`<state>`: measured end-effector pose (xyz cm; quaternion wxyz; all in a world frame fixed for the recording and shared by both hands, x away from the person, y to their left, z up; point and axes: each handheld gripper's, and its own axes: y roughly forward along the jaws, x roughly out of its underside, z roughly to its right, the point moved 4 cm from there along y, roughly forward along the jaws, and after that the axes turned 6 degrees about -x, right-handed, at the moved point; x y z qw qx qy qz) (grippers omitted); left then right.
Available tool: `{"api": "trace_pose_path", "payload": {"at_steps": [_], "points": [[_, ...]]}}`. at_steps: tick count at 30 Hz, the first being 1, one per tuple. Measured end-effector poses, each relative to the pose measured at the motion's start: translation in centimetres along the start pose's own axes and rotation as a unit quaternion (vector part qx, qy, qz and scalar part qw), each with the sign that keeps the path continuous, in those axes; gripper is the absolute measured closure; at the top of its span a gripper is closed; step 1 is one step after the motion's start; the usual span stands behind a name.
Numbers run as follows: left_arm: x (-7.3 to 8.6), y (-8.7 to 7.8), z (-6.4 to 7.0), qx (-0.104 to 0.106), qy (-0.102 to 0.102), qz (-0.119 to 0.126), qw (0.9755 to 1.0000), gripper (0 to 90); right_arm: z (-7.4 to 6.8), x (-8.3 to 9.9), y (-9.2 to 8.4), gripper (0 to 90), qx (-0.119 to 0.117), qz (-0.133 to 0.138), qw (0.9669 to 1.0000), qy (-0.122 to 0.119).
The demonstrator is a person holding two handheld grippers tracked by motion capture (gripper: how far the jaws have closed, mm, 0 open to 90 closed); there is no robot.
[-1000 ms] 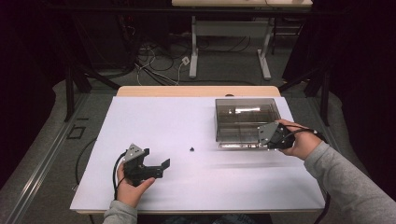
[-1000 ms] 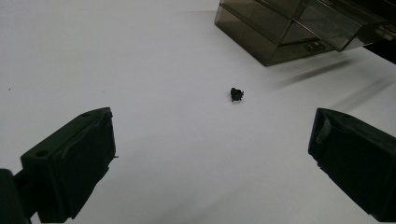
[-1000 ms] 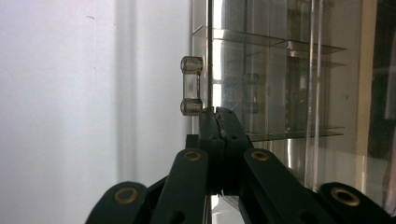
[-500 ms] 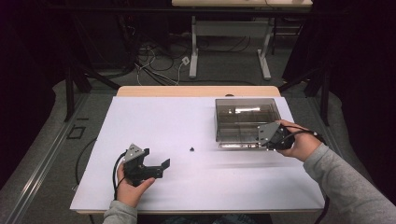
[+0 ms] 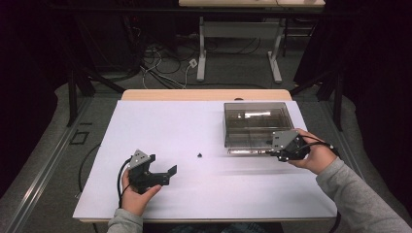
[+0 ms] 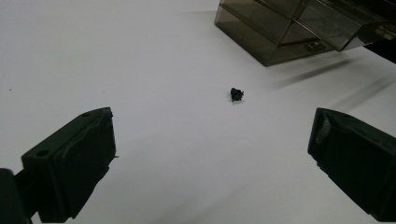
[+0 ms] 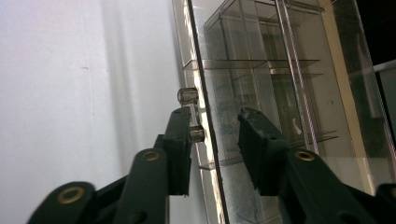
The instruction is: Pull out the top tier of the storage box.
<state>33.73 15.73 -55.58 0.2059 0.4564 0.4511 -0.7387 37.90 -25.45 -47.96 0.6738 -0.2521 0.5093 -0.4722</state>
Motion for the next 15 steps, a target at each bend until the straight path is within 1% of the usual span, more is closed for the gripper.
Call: {"api": "trace_pose_path", "payload": {"at_steps": [1,3,4,6,8,10,15], "points": [[0.00,0.00,0.00,0.000,0.000,0.000,1.0000,1.1,-0.04,-0.01,0.07,60.3,0.002,0.008,1.0000,0.002],[0.01,0.02,0.00,0.000,0.000,-0.001,1.0000,1.2,-0.14,-0.01,0.09,56.7,0.009,0.013,0.9998,0.010],[0.01,0.02,0.01,0.000,0.001,-0.001,1.0000,1.2,-0.12,-0.03,0.12,55.6,0.009,0.016,0.9998,0.009],[-0.01,0.02,0.01,0.001,0.001,0.000,1.0000,1.3,-0.18,-0.04,0.06,54.1,0.013,0.016,0.9997,0.010],[-0.02,0.02,-0.01,0.001,0.000,0.000,1.0000,1.3,-0.26,-0.07,-0.02,52.2,0.015,0.018,0.9996,0.017],[-0.04,0.05,-0.01,0.002,0.000,0.001,1.0000,1.3,-0.30,-0.14,-0.11,50.9,0.023,0.023,0.9993,0.020],[-0.14,0.12,0.09,0.005,-0.001,0.002,1.0000,1.3,-0.65,-0.32,-0.05,46.6,0.036,0.040,0.9977,0.042]]}}
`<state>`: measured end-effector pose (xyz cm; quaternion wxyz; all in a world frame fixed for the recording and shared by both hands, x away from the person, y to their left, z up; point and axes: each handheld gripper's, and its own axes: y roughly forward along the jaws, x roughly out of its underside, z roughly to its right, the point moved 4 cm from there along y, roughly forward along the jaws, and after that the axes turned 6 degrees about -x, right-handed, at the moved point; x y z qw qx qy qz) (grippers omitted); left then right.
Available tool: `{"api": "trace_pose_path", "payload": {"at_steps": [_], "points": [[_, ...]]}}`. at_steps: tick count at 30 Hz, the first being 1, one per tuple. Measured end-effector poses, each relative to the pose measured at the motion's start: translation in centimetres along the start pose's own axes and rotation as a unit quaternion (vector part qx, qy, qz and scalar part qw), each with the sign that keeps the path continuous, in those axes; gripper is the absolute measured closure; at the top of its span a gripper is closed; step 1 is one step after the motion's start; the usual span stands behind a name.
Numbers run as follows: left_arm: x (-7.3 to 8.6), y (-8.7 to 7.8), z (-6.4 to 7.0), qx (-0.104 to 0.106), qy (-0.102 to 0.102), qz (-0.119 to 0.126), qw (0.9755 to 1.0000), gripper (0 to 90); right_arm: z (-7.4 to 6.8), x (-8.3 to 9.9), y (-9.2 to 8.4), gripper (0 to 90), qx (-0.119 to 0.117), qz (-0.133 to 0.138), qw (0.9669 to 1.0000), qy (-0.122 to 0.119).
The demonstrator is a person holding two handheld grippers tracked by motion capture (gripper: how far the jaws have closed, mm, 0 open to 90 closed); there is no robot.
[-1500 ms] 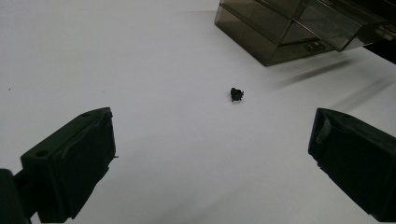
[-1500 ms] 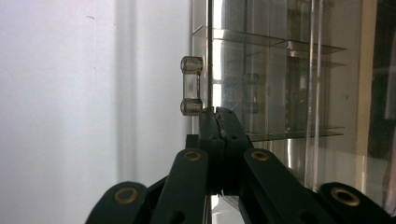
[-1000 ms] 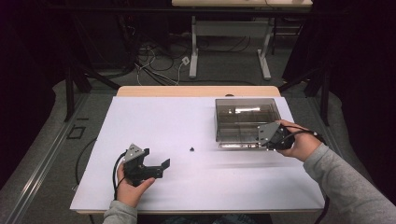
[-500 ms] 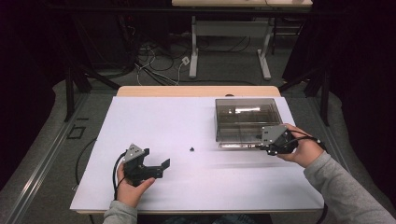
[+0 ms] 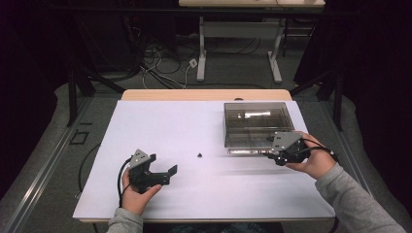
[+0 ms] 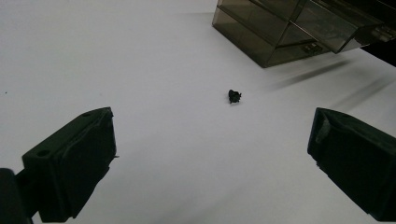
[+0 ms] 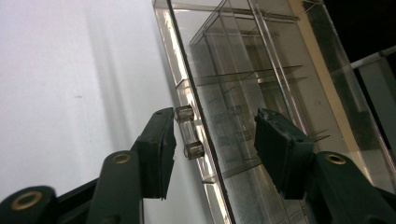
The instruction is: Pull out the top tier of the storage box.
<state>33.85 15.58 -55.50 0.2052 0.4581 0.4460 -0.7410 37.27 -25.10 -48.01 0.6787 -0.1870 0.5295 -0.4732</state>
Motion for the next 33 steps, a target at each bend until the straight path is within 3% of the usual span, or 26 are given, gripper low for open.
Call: {"api": "trace_pose_path", "payload": {"at_steps": [2,7,11,14,19,25,30,33], "points": [[0.0,0.1,0.0,0.001,0.000,0.000,1.0000,1.3,-0.1,0.0,0.1,45.2,0.005,0.004,1.0000,0.005],[-0.1,0.2,0.1,0.003,0.002,0.000,1.0000,1.4,-0.4,0.0,-0.1,40.0,0.023,0.028,0.9984,0.043],[-0.2,0.3,0.1,0.004,0.003,0.000,1.0000,1.5,-0.5,0.1,-0.5,37.7,0.044,0.054,0.9941,0.083],[-0.2,0.3,0.1,0.004,0.005,0.001,1.0000,1.4,-0.7,0.2,-1.0,36.9,0.048,0.074,0.9887,0.121],[-0.2,0.3,0.2,0.004,0.003,0.002,1.0000,1.4,-1.1,0.3,-1.5,27.8,0.061,0.096,0.9811,0.156],[-0.1,0.3,0.1,0.004,0.002,0.000,1.0000,1.5,-1.3,0.9,-2.1,22.5,0.078,0.125,0.9674,0.206],[-0.1,0.3,0.0,0.004,0.000,0.000,1.0000,1.5,-1.6,1.4,-2.4,19.8,0.065,0.141,0.9585,0.239],[-0.1,0.3,-0.1,0.004,-0.001,0.001,1.0000,1.4,-1.8,1.5,-2.5,15.5,0.063,0.155,0.9505,0.262]]}}
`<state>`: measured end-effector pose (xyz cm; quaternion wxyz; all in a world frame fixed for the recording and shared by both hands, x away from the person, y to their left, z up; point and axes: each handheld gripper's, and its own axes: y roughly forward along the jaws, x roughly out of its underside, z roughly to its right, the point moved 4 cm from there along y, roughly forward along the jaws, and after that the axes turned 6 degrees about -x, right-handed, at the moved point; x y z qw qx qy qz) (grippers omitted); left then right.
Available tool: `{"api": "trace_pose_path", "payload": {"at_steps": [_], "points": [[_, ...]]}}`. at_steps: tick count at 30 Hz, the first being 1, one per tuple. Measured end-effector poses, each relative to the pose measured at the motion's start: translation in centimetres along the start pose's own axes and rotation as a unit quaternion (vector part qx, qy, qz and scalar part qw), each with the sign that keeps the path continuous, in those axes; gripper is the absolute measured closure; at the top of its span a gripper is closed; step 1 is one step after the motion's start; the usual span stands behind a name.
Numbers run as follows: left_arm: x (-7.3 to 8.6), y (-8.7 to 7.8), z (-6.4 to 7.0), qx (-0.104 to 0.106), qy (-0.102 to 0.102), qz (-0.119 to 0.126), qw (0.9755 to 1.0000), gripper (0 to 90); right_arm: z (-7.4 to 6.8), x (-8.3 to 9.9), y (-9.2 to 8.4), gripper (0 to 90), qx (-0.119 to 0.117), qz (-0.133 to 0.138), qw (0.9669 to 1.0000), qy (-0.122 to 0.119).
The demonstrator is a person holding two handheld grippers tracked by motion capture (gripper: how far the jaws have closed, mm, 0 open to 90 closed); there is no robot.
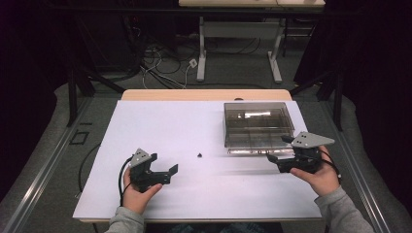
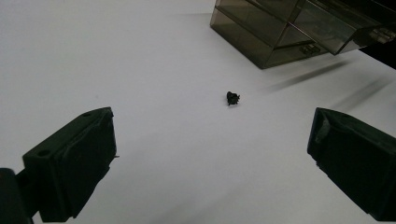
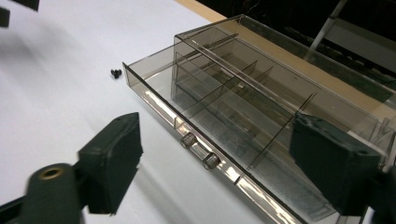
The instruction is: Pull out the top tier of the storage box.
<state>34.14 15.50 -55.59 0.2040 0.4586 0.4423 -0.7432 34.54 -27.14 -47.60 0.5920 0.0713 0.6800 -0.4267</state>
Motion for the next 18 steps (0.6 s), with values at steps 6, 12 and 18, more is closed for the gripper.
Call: {"api": "trace_pose_path", "payload": {"at_steps": [6,12,18], "points": [[0.1,-0.1,-0.3,-0.004,-0.002,0.003,1.0000,1.0,0.0,0.4,-0.3,8.6,0.011,0.019,0.9993,0.031],[0.1,-0.2,-0.4,-0.005,-0.011,0.006,0.9999,0.8,-0.1,0.9,-0.2,0.0,0.024,0.028,0.9984,0.043],[0.0,-0.2,-0.3,-0.006,-0.004,0.006,1.0000,0.8,-0.5,1.5,-0.1,0.0,0.042,0.049,0.9959,0.063]]}}
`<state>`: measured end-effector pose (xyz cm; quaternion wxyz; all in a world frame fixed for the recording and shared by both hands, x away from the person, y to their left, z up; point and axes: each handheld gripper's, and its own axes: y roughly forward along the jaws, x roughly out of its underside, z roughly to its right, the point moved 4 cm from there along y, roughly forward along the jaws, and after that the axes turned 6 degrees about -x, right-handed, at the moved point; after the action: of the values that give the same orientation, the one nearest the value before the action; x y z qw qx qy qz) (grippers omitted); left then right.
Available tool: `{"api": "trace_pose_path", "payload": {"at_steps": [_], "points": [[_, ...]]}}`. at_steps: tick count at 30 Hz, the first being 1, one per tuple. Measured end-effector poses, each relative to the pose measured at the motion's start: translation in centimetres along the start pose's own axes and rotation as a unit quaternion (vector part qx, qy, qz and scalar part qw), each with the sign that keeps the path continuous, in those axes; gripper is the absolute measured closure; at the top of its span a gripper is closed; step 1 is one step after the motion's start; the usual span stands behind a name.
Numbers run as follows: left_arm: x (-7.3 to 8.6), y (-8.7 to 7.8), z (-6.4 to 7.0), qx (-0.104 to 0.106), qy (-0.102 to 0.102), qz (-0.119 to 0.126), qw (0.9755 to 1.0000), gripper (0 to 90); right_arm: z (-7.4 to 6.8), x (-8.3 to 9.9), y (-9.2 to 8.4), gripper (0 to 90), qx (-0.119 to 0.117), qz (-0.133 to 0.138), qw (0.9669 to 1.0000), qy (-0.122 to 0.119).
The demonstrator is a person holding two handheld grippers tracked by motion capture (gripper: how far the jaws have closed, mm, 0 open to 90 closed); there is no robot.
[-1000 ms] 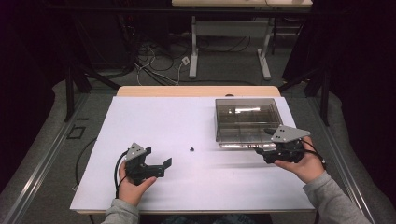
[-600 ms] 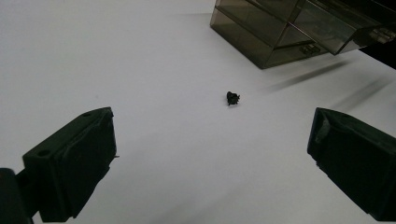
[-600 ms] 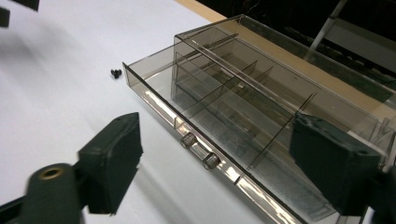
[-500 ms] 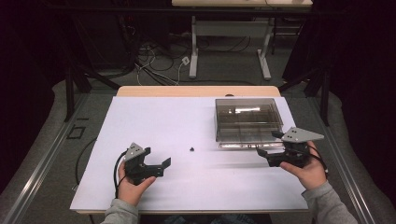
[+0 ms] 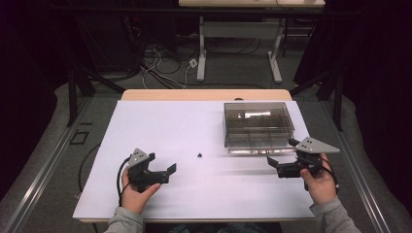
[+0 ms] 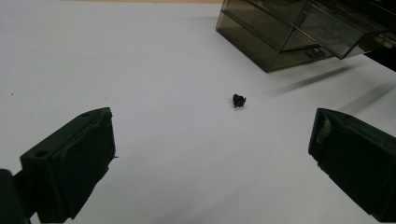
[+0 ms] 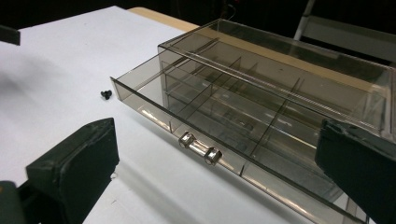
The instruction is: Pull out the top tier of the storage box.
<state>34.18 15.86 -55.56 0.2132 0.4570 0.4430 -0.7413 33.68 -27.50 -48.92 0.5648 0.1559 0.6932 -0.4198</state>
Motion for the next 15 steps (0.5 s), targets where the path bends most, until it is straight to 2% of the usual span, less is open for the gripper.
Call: {"api": "trace_pose_path", "payload": {"at_steps": [4,6,7,15], "points": [[0.0,-0.1,0.2,0.000,0.002,0.000,1.0000,0.8,-0.1,0.5,-0.5,0.0,0.011,0.015,0.9998,0.009],[-0.1,-0.2,0.3,-0.002,0.005,0.002,1.0000,0.8,-0.3,0.8,-0.7,0.0,0.008,0.018,0.9998,0.010],[-0.2,-0.3,0.4,-0.002,0.006,0.004,1.0000,0.8,-0.4,0.9,-0.8,0.0,0.004,0.022,0.9996,0.018],[-0.5,-0.5,0.7,-0.008,0.010,0.008,0.9999,0.8,-0.8,1.9,-1.4,0.0,0.007,0.029,0.9995,0.014]]}}
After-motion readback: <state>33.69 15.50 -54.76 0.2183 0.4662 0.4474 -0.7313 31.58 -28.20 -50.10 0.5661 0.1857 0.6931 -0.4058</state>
